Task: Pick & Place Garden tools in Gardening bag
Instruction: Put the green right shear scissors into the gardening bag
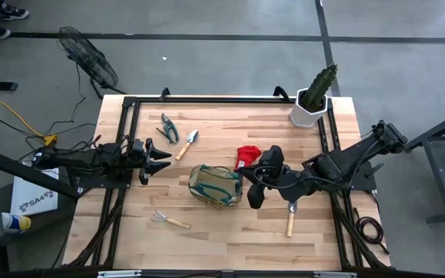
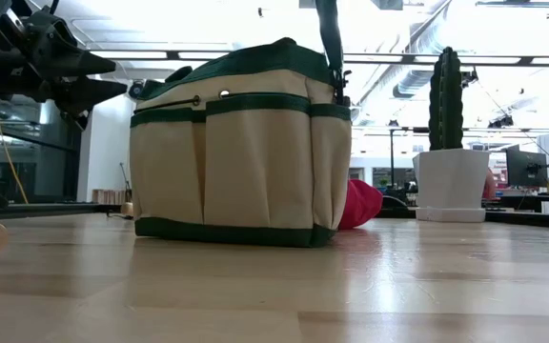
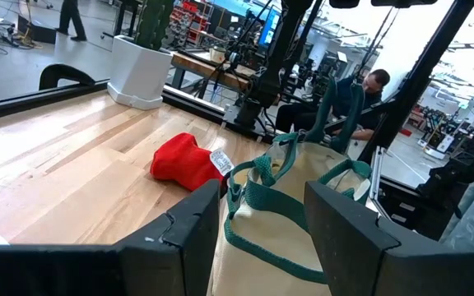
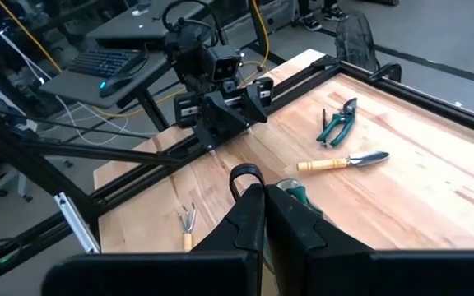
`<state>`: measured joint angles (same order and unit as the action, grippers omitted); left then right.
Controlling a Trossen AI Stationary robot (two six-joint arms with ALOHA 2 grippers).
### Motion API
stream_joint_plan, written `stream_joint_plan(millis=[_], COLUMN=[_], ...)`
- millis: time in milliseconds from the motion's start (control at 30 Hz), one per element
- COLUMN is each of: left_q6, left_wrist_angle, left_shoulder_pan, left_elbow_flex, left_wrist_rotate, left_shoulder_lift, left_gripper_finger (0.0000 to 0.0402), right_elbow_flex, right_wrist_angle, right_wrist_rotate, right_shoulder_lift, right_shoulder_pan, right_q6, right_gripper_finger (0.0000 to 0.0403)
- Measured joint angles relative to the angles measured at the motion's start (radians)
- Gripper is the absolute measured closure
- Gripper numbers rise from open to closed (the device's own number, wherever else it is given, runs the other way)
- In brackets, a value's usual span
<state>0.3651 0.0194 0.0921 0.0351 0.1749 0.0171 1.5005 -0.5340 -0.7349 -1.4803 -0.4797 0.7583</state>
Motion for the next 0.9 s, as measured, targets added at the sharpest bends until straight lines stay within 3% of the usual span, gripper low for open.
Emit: stream_joint_plan(millis=[500, 900], left_q6=[0.0, 0.0], left_wrist_angle=[0.0, 0.0], left_shoulder_pan=[0.0, 0.0], left_elbow_flex=[0.0, 0.0], left_wrist_rotate=[0.0, 0.0], left_shoulder_lift=[0.0, 0.0], left_gripper_finger=[0.0227, 0.0227], right_elbow_flex=[-0.004, -0.005], right_wrist_angle=[0.018, 0.201], right_wrist_rotate=[-0.052, -0.05], right_shoulder_lift=[-0.045, -0.091], right_shoulder_pan=[0.0, 0.011], right_q6=[0.035, -0.03], right_gripper_finger=[0.0398, 0.0398])
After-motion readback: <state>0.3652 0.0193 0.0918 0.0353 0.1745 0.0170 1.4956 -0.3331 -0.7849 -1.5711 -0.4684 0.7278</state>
